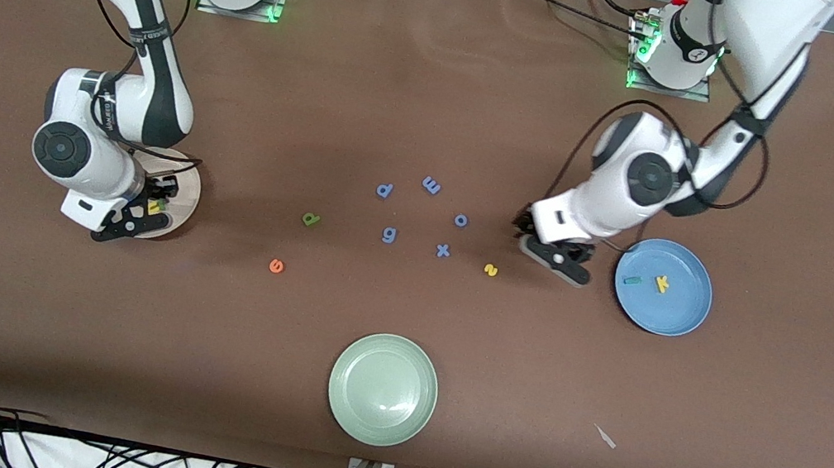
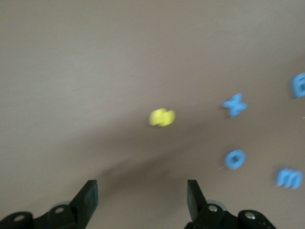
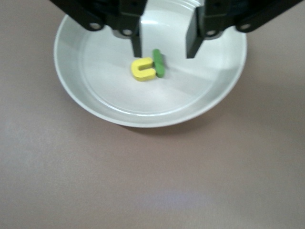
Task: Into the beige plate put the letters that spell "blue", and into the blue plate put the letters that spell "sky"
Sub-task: 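Drop yellow k on the blue plate while the right gripper drops green stick, then grasp yellow z with the left gripper while the right gripper grasps orange e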
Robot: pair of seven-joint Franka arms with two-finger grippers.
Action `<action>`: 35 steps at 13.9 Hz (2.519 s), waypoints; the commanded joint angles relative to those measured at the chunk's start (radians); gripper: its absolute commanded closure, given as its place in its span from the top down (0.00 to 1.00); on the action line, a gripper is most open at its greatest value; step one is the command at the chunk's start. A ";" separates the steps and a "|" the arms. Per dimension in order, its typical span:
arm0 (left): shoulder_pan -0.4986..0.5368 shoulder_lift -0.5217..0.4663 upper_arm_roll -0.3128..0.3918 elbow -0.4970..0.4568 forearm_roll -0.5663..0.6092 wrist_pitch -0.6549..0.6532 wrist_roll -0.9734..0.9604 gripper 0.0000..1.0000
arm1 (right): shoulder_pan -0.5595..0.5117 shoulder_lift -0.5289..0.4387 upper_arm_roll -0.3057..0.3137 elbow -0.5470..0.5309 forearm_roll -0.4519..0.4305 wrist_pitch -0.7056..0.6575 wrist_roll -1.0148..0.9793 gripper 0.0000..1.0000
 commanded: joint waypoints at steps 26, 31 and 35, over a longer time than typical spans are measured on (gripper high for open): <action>-0.188 0.239 0.189 0.274 0.043 -0.017 -0.015 0.11 | 0.068 0.341 0.207 0.449 0.200 0.034 0.705 1.00; 0.094 -0.054 0.174 0.046 0.043 -0.208 0.224 0.12 | 0.071 0.349 0.207 0.448 0.200 0.034 0.711 0.68; 0.289 -0.076 0.172 -0.060 0.044 -0.199 0.450 0.15 | 0.071 0.349 0.207 0.448 0.201 0.034 0.711 0.16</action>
